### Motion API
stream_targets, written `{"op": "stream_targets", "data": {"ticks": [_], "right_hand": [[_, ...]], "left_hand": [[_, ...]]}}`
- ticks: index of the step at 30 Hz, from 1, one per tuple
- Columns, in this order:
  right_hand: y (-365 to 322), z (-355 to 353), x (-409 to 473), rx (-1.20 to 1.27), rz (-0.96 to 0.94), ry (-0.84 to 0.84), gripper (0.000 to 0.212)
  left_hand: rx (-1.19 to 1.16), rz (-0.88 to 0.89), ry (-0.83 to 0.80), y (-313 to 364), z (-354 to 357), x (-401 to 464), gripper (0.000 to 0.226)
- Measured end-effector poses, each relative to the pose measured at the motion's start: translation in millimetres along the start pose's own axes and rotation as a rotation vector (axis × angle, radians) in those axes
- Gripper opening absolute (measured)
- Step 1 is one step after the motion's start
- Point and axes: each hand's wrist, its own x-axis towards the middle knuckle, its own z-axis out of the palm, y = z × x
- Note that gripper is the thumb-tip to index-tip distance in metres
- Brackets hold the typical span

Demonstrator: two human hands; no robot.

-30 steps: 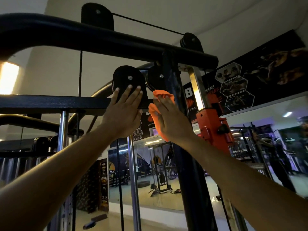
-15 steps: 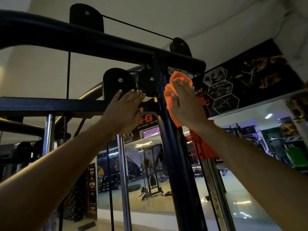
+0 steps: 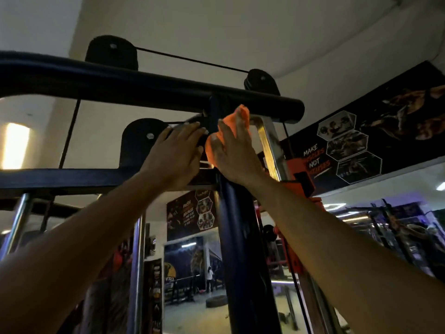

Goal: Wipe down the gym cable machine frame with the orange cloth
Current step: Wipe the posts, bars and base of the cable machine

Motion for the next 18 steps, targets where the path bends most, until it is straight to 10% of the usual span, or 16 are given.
{"op": "stream_targets", "data": {"ticks": [18], "right_hand": [[23, -4, 33, 0.192, -0.127, -0.020, 0.062]], "left_hand": [[0.103, -0.039, -0.011, -12, 16, 5, 0.065]]}}
